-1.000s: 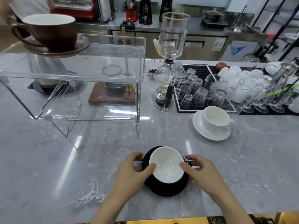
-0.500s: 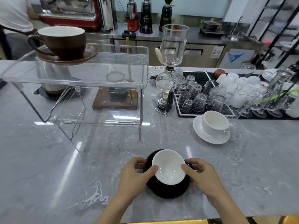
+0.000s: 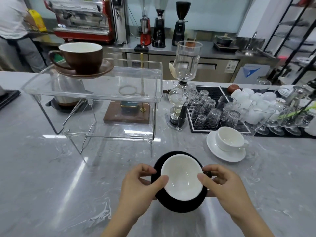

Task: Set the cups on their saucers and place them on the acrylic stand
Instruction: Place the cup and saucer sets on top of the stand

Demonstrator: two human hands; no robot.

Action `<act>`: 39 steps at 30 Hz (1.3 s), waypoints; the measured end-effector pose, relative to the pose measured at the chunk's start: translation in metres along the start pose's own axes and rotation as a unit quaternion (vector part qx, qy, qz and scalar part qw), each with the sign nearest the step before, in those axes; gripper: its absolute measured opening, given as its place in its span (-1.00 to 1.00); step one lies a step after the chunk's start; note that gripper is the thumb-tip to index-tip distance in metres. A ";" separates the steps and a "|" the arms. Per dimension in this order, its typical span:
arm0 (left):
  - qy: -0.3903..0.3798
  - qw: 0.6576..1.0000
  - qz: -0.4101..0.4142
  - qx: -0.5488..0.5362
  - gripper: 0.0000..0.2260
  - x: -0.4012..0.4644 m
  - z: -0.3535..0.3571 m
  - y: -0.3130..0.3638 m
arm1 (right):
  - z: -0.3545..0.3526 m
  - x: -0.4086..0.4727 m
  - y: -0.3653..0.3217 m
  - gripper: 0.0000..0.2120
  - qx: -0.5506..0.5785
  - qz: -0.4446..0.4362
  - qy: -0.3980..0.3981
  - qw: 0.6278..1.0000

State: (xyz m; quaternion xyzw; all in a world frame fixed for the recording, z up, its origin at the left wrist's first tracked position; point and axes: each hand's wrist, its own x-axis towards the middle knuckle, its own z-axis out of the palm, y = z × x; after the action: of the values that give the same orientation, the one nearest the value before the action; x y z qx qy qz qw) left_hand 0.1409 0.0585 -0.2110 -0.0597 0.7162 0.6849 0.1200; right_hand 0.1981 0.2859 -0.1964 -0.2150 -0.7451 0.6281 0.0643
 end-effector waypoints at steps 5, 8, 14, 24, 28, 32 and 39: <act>0.009 0.997 0.079 0.012 -0.68 -0.011 -0.009 0.041 | -0.003 -0.010 -0.045 -0.80 0.004 -0.074 0.005 0.997; 0.024 0.990 0.138 0.021 -0.68 -0.019 -0.015 0.069 | -0.003 -0.015 -0.076 -0.73 0.012 -0.119 0.009 0.993; 0.071 0.962 0.262 0.011 -0.64 -0.029 -0.031 0.135 | 0.000 -0.015 -0.148 -0.55 0.011 -0.241 -0.002 0.971; 0.093 0.933 0.346 -0.022 -0.71 0.019 -0.080 0.226 | 0.041 0.046 -0.260 -0.70 0.019 -0.310 -0.087 0.946; 0.094 0.943 0.320 -0.010 -0.68 0.046 -0.097 0.243 | 0.063 0.083 -0.284 -0.55 -0.016 -0.258 -0.128 0.957; 0.112 0.953 0.281 0.025 -0.62 0.068 -0.104 0.244 | 0.081 0.112 -0.293 -0.50 -0.082 -0.204 -0.150 0.964; 0.148 0.961 0.232 0.042 -0.64 0.089 -0.101 0.241 | 0.092 0.134 -0.298 -0.34 -0.160 -0.156 -0.164 0.961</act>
State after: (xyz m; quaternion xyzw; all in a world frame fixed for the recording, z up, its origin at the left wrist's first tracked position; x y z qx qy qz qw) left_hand -0.0142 -0.0219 0.0032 0.0120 0.7482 0.6468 -0.1471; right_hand -0.0274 0.2208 0.0490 0.0022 -0.8606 0.5092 0.0034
